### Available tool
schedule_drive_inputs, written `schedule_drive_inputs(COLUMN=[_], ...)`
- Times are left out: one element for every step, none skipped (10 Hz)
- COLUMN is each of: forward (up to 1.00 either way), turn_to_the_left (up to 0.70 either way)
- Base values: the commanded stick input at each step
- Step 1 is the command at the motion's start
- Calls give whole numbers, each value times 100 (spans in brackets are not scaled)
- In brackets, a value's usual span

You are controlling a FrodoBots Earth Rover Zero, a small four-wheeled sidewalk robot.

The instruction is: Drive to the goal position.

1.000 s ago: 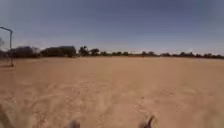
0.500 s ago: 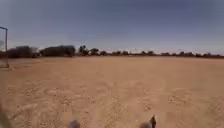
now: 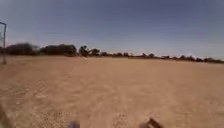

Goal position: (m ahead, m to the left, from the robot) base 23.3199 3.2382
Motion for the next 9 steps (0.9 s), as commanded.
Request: schedule_drive_inputs(forward=[70, 70, 70, 70, 70, 70, 70, 70, 70], turn_to_the_left=[0, 0, 0, 0, 0, 0, 0, 0, 0])
